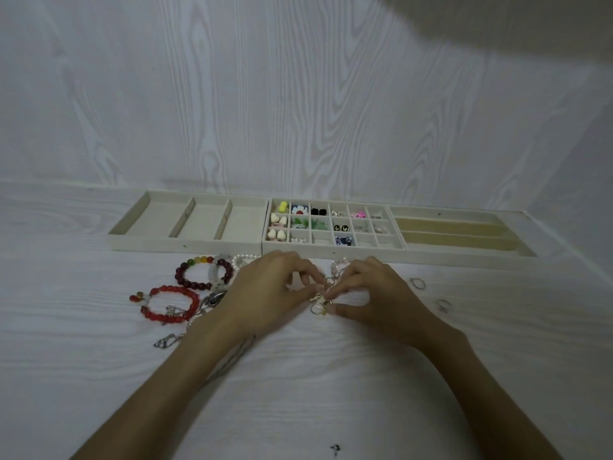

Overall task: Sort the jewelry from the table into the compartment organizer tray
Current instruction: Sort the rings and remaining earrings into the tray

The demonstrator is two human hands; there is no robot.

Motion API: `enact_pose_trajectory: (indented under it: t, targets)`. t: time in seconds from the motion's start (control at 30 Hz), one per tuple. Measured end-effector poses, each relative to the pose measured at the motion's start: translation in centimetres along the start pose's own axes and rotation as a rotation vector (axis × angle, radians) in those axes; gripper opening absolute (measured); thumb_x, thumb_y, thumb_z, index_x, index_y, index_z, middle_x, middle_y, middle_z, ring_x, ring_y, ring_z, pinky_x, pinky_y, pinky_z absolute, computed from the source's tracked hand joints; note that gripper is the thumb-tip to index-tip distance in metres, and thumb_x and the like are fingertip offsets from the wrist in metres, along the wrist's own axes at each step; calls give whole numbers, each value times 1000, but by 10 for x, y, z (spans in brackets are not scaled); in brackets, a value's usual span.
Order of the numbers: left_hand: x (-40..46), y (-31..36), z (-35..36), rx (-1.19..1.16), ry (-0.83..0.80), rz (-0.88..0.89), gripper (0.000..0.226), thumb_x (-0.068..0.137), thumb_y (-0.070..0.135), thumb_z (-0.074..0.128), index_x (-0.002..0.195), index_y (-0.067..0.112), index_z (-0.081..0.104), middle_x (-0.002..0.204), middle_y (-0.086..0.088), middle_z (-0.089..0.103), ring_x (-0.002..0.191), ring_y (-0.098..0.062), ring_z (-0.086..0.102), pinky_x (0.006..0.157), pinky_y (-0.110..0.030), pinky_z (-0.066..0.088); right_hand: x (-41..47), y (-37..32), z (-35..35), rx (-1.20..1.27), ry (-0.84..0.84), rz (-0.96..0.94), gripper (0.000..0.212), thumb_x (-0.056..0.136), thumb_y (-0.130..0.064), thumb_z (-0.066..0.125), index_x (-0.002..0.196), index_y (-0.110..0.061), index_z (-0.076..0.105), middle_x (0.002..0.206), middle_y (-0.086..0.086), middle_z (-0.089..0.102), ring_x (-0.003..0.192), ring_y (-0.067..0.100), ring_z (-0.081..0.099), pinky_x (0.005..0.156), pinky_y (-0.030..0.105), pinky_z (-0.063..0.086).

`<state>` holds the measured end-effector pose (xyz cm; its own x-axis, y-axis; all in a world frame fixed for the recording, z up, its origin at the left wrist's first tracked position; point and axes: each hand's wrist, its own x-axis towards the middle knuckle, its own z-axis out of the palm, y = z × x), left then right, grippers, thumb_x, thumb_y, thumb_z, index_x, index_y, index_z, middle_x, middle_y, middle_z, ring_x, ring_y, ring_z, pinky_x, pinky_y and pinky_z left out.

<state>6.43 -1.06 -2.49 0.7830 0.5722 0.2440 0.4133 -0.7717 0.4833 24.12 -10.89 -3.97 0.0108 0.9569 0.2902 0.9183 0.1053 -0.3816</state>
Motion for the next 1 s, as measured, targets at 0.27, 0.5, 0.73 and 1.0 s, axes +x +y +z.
enact_pose_trajectory:
  t: [0.27,0.5,0.73,1.0]
  targets:
    - [1,0,2,-358,-21,-69,24,88,12,60,100,30,71,84,17,73,82,2,66,79,-22,52,5,-11,2,255,90,176,12,88,-18,65,80,-19,74,61,-17,55,64,-1,47,63,11,33]
    - [1,14,-3,-838,57,-240,21,86,3,61,93,21,70,73,5,74,63,2,64,56,-6,43,6,-29,0,921,196,521,15,89,-22,61,93,-14,73,63,-9,67,55,-3,52,56,10,39]
    - [0,12,-1,-898,161,-201,11,83,5,68,92,9,73,66,13,72,63,5,65,55,-6,44,5,-33,3,928,312,455,8,85,-10,66,88,-13,73,62,-12,69,57,-7,61,56,4,42]
    - [0,13,3,-825,90,-160,19,88,12,61,105,9,71,75,14,72,64,5,65,51,-5,42,5,-28,3,644,370,293,14,78,-16,74,79,-29,72,75,-6,74,71,12,68,66,20,54]
